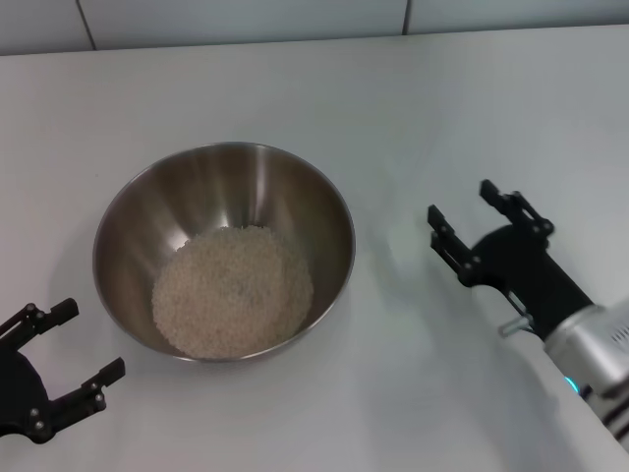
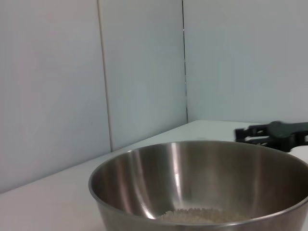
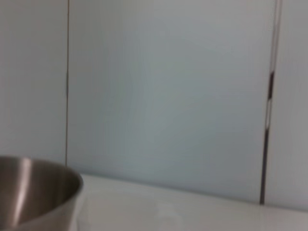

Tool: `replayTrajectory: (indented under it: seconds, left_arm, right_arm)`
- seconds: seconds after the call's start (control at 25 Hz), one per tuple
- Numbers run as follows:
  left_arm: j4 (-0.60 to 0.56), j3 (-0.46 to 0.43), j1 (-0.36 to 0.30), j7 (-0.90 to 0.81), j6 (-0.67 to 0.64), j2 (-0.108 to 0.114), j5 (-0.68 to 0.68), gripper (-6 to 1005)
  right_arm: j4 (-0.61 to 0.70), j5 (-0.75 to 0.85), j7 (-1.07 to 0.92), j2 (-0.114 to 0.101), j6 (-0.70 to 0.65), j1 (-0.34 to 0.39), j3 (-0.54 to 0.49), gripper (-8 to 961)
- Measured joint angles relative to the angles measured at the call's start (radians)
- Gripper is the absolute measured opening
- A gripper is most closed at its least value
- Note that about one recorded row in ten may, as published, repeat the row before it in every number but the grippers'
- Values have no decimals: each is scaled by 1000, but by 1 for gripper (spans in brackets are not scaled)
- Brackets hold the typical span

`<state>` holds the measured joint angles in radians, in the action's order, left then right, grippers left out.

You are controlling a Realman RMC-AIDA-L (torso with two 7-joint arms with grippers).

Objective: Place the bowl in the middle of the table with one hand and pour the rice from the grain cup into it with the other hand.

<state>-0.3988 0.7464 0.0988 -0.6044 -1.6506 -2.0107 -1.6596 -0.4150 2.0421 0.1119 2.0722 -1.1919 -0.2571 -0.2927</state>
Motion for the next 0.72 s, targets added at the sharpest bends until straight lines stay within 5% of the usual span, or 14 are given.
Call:
replayTrajectory:
  seconds: [0.28,0.72]
  left_arm:
    - [0,-1,-11,1,-7,1,0,834]
    - [0,-1,-12,4,-12,-4,0,834]
  right_arm:
    - [221,226,-243,-11,-333,40,185,754]
    - [283,381,-331,11,-312,-33,227,756]
